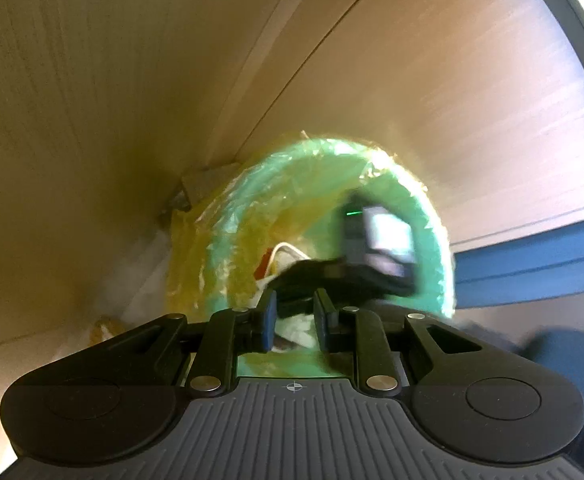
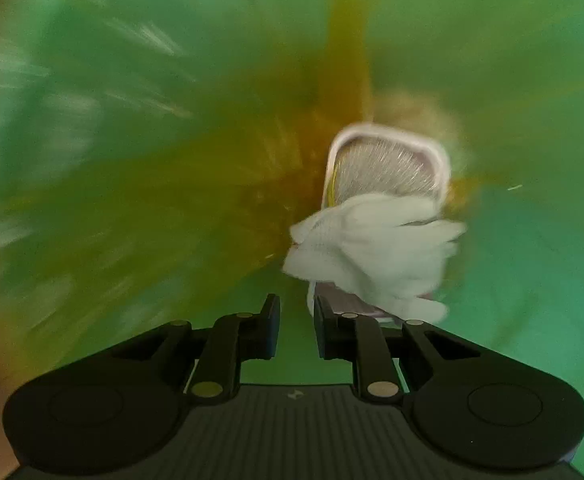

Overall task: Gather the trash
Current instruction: 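Raise both open tools out of the bin toward the counter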

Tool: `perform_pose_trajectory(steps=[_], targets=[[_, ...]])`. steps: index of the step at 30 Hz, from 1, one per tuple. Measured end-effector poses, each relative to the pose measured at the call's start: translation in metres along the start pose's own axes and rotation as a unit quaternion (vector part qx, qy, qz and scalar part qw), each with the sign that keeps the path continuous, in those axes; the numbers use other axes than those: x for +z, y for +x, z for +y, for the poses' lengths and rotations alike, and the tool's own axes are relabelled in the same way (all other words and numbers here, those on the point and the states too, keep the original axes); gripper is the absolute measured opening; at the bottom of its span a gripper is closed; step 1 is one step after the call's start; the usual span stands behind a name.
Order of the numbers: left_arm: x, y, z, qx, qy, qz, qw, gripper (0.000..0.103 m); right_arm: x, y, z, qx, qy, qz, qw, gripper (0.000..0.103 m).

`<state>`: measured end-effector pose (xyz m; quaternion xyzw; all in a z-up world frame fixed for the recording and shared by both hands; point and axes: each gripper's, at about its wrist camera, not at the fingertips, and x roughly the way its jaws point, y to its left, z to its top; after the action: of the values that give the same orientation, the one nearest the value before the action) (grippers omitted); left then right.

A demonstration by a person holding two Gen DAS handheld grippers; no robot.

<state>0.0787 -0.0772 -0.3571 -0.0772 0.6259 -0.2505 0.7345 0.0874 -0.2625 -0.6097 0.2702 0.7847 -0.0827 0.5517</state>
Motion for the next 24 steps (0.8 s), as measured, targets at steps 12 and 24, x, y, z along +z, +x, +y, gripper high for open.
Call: perform_pose_trajectory(steps=[12,24], targets=[[-0.006,-0.004,0.011,0.028,0.022,0.028,0.999,0.023,0.034,0.056,-0.005,-0.083,0.083,-0.046,0.992,0.007],[0.002,-0.042,-0.037,0.081,0.03,-0.003,0.9962,0.023,-0.065,-0.141,-0.023,0.076,-0.037,-0.129,0.988,0.041]])
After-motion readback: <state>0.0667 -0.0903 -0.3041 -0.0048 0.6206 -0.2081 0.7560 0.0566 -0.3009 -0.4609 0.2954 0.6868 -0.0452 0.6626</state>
